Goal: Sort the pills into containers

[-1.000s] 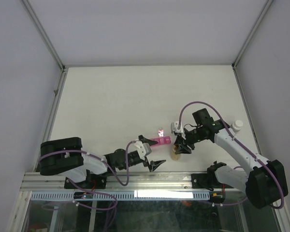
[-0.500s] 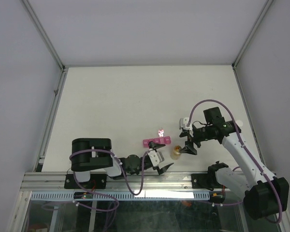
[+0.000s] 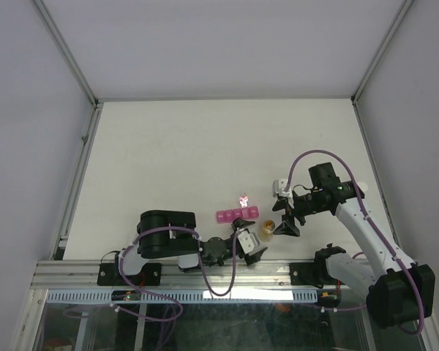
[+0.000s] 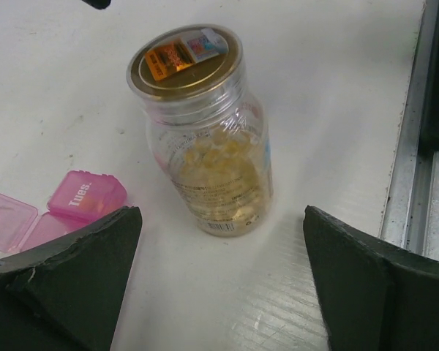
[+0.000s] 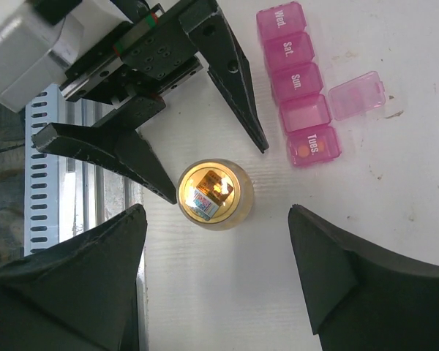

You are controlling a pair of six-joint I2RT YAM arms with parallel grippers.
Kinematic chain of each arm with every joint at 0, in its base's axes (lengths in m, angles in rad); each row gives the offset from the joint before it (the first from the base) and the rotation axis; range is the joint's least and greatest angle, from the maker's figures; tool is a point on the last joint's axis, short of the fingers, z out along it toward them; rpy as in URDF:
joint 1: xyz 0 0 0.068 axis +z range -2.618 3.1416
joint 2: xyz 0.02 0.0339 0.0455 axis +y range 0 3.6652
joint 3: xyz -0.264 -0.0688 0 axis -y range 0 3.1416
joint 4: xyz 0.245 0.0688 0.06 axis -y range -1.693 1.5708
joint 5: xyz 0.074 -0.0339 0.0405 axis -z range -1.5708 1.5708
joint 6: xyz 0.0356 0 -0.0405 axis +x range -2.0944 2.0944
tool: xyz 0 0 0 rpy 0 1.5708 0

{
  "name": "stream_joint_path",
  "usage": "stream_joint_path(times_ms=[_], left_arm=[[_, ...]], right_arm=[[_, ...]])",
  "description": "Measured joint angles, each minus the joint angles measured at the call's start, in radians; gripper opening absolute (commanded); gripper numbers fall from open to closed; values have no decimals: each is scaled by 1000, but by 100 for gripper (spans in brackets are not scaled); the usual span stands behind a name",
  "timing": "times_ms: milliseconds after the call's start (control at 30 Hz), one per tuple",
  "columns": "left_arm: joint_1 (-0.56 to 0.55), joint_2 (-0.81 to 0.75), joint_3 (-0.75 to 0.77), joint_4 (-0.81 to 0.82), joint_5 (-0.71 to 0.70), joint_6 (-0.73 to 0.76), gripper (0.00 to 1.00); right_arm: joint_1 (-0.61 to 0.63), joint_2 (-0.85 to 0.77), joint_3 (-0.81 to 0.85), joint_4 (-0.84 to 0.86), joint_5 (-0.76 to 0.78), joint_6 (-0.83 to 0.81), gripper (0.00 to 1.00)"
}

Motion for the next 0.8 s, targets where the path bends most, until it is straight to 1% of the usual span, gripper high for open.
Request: stream_joint_path(times_ms=[67, 233, 400, 567, 800], left_arm=[[1, 15, 8, 0, -2, -1, 91], [0, 25, 44, 1, -2, 0, 88], [0, 56, 74, 1, -1, -1, 81], [0, 68, 102, 0, -2, -1, 80], [0, 84, 155, 1, -26, -3, 71]], right_arm=[[-3, 0, 0, 0, 0, -1, 81], [-5, 0, 0, -3, 0, -3, 81], [-10, 0, 0, -4, 0, -5, 81], [-18, 0, 0, -5, -1, -11, 81], [-32, 0, 0, -16, -8, -24, 81]])
